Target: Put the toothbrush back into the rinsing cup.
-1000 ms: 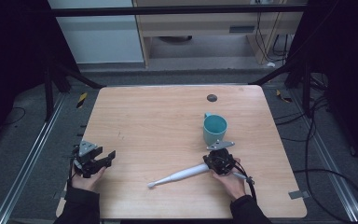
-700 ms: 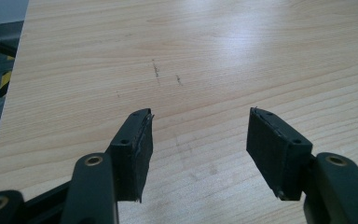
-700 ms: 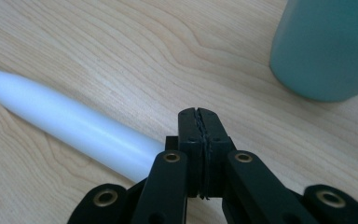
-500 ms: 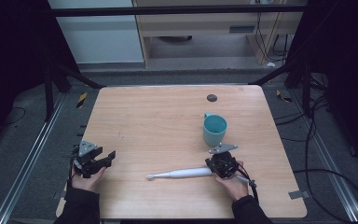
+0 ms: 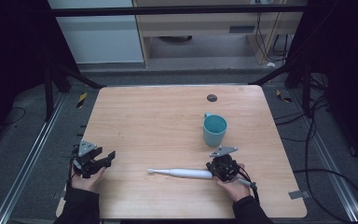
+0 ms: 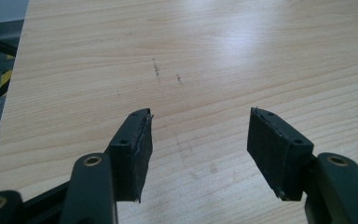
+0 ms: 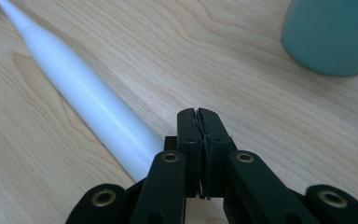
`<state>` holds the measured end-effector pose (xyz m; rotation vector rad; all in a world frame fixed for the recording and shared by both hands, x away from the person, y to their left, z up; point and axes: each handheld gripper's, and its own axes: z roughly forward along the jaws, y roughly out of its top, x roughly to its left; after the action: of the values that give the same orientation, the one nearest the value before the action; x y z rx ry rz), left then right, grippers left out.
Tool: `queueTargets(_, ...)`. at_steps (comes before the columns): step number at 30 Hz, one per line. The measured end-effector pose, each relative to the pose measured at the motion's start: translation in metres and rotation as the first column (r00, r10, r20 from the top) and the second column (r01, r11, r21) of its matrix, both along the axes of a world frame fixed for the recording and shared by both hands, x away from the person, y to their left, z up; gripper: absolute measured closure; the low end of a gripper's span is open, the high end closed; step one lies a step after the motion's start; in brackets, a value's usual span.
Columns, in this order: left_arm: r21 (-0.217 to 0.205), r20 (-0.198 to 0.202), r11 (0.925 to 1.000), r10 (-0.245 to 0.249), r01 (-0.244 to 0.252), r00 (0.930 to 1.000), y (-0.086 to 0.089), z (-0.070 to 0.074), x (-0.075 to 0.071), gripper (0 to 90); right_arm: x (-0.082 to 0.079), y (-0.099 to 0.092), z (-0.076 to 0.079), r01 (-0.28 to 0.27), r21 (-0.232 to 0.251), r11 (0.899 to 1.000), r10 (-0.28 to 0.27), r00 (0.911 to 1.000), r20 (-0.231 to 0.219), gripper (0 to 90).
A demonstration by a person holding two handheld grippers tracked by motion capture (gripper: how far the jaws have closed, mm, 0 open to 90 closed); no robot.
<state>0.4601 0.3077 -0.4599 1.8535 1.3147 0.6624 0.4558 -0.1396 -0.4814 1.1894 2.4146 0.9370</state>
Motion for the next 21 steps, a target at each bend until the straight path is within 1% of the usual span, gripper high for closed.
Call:
queueTargets(3,-0.001,0.000,1.0000,0.000,0.000,1.0000,0.000,0.000,0.000,39.8,-0.004,-0.001,0.001,-0.014,-0.001,1.000,0.014,0.9999,-0.003,87.8)
queueTargets(6,0.000,0.000,1.0000,0.001,-0.001,1.0000,0.000,0.000,0.000,39.7,-0.006,-0.001,0.001,-0.016,-0.002,1.000,0.016,0.9998,-0.008,87.7)
queueTargets(8,0.003,-0.002,1.0000,-0.001,0.001,1.0000,0.000,0.000,0.000,39.6,-0.007,-0.002,0.001,-0.022,-0.003,1.000,0.022,0.9996,-0.018,87.6)
queueTargets(13,0.000,0.000,1.0000,0.000,0.000,1.0000,0.000,0.000,0.000,39.4,-0.010,-0.002,0.002,-0.032,-0.008,0.999,0.032,0.9992,-0.023,87.5)
queueTargets(14,0.003,0.000,1.0000,0.000,0.000,1.0000,0.000,0.000,0.000,39.4,-0.012,-0.002,0.002,-0.042,-0.005,0.999,0.042,0.9988,-0.024,87.4)
queueTargets(19,0.003,-0.002,1.0000,0.001,-0.001,1.0000,0.000,0.000,0.000,39.3,-0.015,-0.001,0.002,-0.048,-0.001,0.999,0.048,0.9982,-0.036,87.2)
queueTargets(21,0.003,-0.002,1.0000,0.000,0.000,1.0000,0.000,0.000,0.000,39.2,-0.016,-0.001,0.002,-0.053,0.000,0.999,0.053,0.9980,-0.034,87.1)
